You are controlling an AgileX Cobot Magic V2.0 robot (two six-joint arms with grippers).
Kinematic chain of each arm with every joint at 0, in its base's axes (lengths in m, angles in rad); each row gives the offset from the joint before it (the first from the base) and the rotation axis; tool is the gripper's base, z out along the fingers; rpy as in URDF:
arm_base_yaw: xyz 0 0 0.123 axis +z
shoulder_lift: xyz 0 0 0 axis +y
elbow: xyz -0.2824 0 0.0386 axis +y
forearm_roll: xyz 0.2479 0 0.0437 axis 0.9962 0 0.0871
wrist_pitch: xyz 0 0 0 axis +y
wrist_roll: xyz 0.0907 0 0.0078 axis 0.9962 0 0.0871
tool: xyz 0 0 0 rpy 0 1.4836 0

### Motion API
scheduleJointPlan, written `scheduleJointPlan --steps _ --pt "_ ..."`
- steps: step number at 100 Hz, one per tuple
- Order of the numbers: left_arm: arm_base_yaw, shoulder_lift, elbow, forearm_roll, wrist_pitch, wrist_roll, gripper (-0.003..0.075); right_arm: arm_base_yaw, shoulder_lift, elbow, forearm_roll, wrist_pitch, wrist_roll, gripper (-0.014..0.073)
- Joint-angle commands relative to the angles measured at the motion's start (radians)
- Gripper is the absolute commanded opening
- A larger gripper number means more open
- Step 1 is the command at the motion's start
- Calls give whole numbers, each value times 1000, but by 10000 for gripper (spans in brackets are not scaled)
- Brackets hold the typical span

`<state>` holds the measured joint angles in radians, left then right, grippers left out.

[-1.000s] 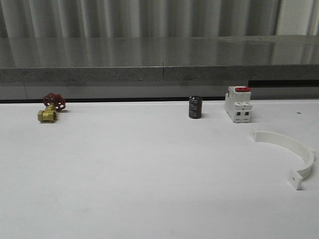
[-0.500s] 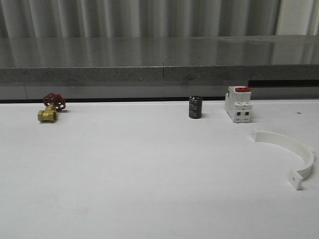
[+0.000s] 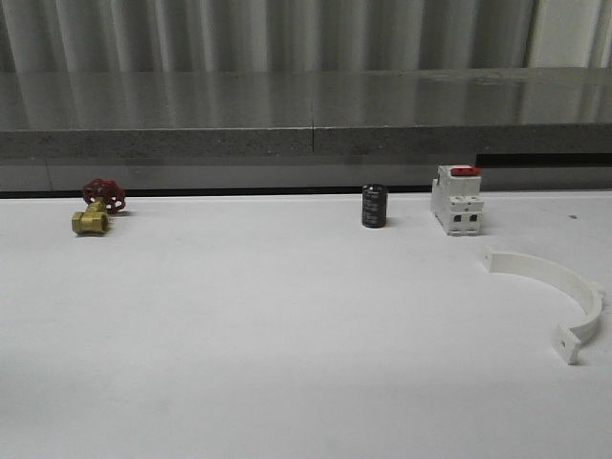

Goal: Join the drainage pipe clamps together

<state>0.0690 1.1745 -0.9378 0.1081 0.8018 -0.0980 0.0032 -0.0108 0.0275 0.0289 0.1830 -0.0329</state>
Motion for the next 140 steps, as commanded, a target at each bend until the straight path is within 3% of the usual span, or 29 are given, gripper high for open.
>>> scheduleJointPlan --steps 1,16,50,77,140 --pt "30 83 -90 -29 -23 60 636 -5 -18 -17 0 -83 -10 -68" --pt "63 263 -211 -41 45 166 636 -5 -18 -17 0 -83 -10 -68" --pt "159 543 -372 -53 34 238 636 -5 -18 -17 0 -83 -10 -68" --pt "169 698 -460 -57 -2 280 636 -5 -18 -17 0 -83 -10 -68" --pt "169 827 -509 -64 -12 339 636 -5 -18 -17 0 -83 -10 -68"
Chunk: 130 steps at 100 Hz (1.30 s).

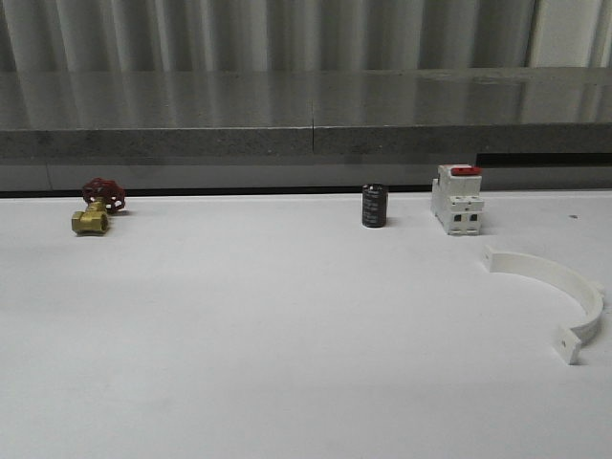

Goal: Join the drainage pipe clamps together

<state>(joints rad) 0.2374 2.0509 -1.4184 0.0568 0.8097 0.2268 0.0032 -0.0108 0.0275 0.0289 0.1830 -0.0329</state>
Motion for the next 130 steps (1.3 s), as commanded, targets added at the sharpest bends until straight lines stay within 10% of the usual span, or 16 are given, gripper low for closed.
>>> scheduleJointPlan --steps 1,69,108,130 --pt "1 -49 -28 -13 -20 14 636 -5 -18 -17 0 -83 -10 -68" --pt "1 20 -28 -79 71 16 622 -5 -18 -17 0 -83 -10 -68" --pt "1 0 -35 -88 142 16 -18 -5 -18 -17 0 -83 -10 -68" --pt "-24 -113 -35 -155 198 16 -21 -5 -18 -17 0 -83 -10 -68"
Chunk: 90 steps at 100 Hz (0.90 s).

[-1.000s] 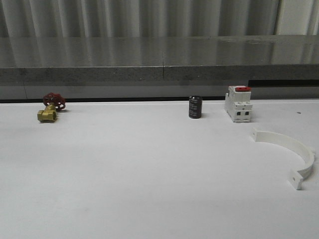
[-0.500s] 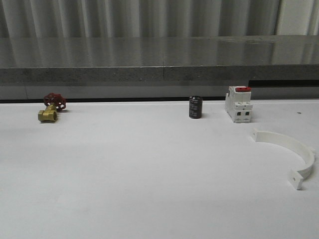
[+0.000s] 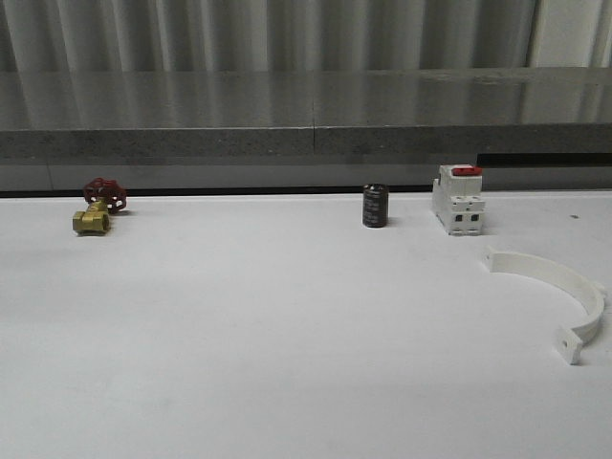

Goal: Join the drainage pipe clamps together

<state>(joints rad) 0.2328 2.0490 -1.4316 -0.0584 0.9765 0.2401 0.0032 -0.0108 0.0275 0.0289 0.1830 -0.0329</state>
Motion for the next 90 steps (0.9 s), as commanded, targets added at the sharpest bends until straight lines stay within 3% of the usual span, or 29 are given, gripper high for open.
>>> scheduleJointPlan --steps 1,9,27,58,73,90 --pt "-22 -115 -22 -44 37 3 -21 -5 -18 -17 0 -83 -10 -68" --pt "-58 -168 -22 -63 64 -9 -21 -5 -18 -17 0 -83 -10 -68" --pt "-185 -249 -22 -63 76 -184 -21 -5 -18 -17 0 -83 -10 -68" --pt "-533 -248 -22 22 -13 -430 -20 -5 -18 -17 0 -83 -10 -68" --pt "-623 -221 -22 25 -74 -531 -20 -5 -18 -17 0 -83 -10 -68" --pt "-678 -162 -22 25 -79 -556 -20 -5 -18 -17 0 -83 -10 -68"
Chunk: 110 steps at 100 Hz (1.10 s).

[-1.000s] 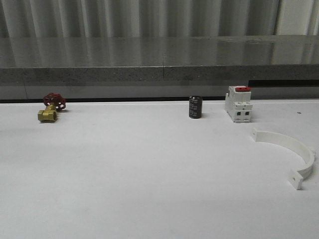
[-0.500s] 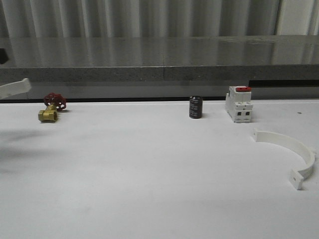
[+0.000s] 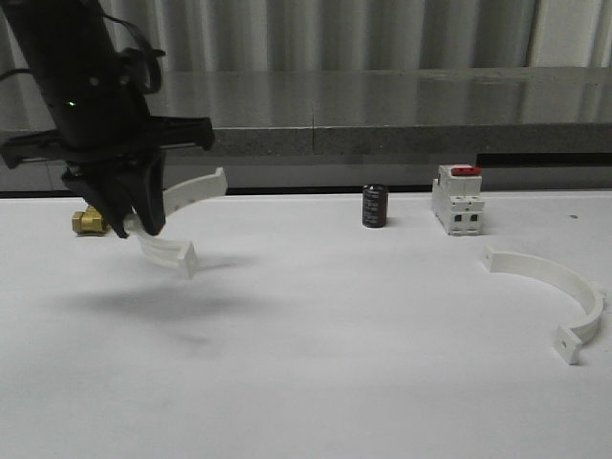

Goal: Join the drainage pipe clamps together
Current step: 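Lift the clamp half with the left gripper and set it down centrally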

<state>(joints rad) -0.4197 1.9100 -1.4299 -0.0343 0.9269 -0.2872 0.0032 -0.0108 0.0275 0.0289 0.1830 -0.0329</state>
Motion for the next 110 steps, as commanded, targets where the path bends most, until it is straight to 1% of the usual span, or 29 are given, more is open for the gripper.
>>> scheduleJointPlan --steps 1,16,46,54,59,66,71,73,78,80,83,90,97,110 --pt "-29 -19 -23 1 -29 -29 -20 -5 -18 -17 0 -83 -10 -68" --pt "-44 29 -23 0 -36 -57 -20 -5 -18 -17 0 -83 -10 -68" --pt "-47 87 -23 -17 -57 -57 -20 -5 -18 -17 0 -83 -10 -68" --pt "-47 87 -23 -17 -62 -57 0 -5 -18 -17 0 -83 -10 -68" --pt "-47 87 -23 -17 -65 -57 48 -5 -18 -17 0 -83 -10 -68" --pt "-47 87 -23 -19 -65 -57 150 -5 -18 -17 0 -83 -10 -68" --pt "-47 87 -23 -21 -65 -57 253 -5 -18 -17 0 -83 -10 -68" --pt "-47 87 -23 -21 -65 -57 281 -5 -18 -17 0 -83 -10 -68" --pt "-47 87 -23 -21 -65 -57 399 -5 -18 -17 0 -83 -10 -68" --pt "-47 87 -23 -21 -65 -57 428 -5 -18 -17 0 -83 -10 -68" --pt "-47 87 -23 -21 -65 -57 496 -5 -18 -17 0 -83 -10 -68" --pt "-47 87 -23 -9 -71 -55 595 -5 -18 -17 0 -83 -10 -68" --pt "-47 87 -23 -6 -79 -43 630 -5 -18 -17 0 -83 -10 -68" --pt "-47 63 -23 -6 -79 28 627 -5 -18 -17 0 -83 -10 -68"
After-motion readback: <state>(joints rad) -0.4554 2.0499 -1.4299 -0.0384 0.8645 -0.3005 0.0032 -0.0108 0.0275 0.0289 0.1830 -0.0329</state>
